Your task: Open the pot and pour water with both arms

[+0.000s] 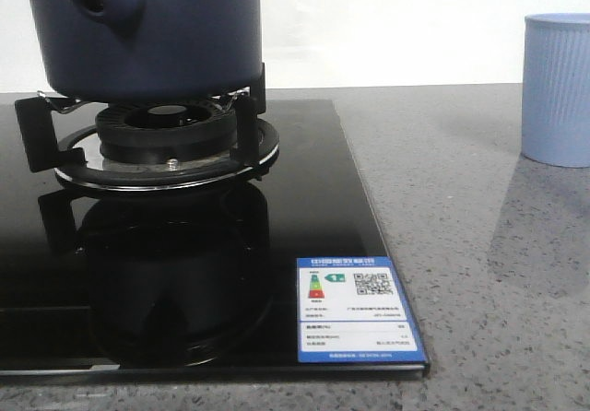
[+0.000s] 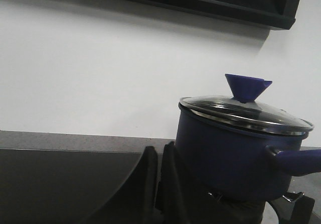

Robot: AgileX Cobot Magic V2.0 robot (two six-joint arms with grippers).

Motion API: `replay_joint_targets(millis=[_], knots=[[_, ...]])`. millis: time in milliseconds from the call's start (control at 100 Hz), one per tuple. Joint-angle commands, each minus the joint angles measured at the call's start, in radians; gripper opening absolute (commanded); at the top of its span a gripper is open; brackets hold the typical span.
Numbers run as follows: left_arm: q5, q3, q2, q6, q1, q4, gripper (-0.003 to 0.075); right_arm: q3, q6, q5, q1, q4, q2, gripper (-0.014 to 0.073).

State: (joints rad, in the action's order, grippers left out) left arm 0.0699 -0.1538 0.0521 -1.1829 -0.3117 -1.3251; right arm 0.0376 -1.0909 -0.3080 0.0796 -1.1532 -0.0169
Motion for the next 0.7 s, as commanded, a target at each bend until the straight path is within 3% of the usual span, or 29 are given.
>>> replay_joint_targets(millis=[0, 690], knots=[[0.013, -0.025, 0.01, 0.009, -0.005, -0.004, -0.0016, 0.024, -0.002, -0.031, -0.001, 0.009, -0.007, -0.0064], [0.013, -0.025, 0.01, 0.009, -0.005, -0.004, -0.0016, 0.024, -0.002, -0.044, -0.001, 0.009, -0.007, -0.0064]])
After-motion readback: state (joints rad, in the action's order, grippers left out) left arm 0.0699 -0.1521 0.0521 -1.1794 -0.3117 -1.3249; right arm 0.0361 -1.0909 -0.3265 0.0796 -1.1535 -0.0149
